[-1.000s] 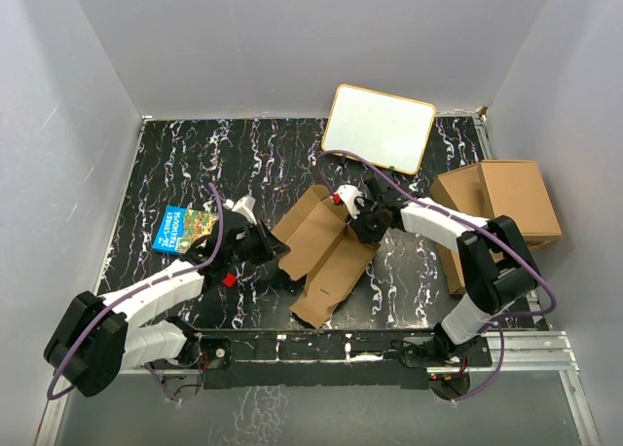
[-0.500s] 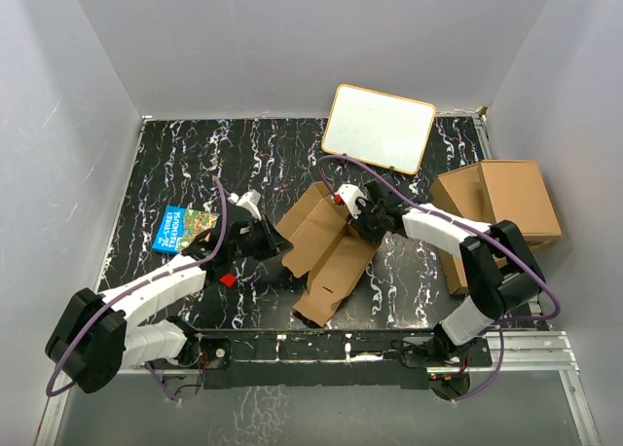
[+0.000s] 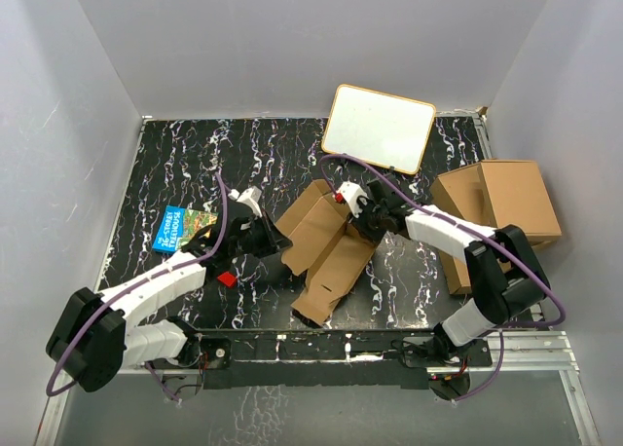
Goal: Fold the paper box
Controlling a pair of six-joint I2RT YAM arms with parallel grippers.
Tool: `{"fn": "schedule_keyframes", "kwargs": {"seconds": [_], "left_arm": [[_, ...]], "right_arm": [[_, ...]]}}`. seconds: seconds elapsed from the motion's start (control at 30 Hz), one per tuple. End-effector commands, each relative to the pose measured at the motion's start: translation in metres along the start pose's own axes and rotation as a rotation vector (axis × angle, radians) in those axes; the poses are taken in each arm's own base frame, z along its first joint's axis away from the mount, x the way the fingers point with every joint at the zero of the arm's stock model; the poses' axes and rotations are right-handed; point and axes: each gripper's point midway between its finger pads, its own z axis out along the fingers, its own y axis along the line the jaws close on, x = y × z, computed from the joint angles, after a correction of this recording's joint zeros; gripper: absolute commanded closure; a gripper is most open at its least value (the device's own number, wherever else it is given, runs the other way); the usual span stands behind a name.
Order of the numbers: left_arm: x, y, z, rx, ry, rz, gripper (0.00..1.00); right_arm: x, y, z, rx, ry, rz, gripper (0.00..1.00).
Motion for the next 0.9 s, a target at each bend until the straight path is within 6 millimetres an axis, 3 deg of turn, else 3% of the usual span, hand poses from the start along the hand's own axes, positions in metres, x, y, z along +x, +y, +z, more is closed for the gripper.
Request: {"fn": "schedule_keyframes", "kwargs": {"seconds": [0.0, 0.2, 0.23, 0.33, 0.47, 0.6, 0.73, 0.87], "left_arm": [[-0.007, -0.011, -0.001, 0.015, -0.003, 0.025, 1.00], [-0.008, -0.012, 0.000, 0.018, 0.002, 0.032, 1.00], [-0.007, -0.011, 0.000, 0.017, 0.003, 0.031, 1.00], [-0.007, -0.010, -0.001, 0.011, -0.002, 0.031, 1.00], [-0.010, -0.011, -0.002, 0.007, -0.010, 0.037, 1.00], [-0.016, -0.016, -0.002, 0.009, -0.021, 0.051, 1.00], [-0.017, -0.016, -0.001, 0.008, -0.018, 0.056, 1.00], [-0.016, -0.013, -0.002, -0.004, -0.018, 0.055, 1.00]], "right_arm": [[-0.012, -0.007, 0.004, 0.017, -0.051, -0.007, 0.75], [-0.009, -0.003, 0.012, 0.020, -0.034, -0.016, 0.70], [-0.009, -0.003, 0.013, 0.034, -0.030, -0.021, 0.72], [-0.003, -0.015, 0.017, 0.122, 0.006, -0.026, 0.92], [0.004, -0.034, 0.016, 0.257, 0.048, -0.024, 0.92], [0.005, -0.028, 0.018, 0.225, 0.051, -0.026, 0.92], [-0.002, -0.003, 0.017, 0.084, 0.013, -0.037, 0.80], [-0.007, -0.001, 0.012, 0.071, -0.013, -0.041, 0.70]]}}
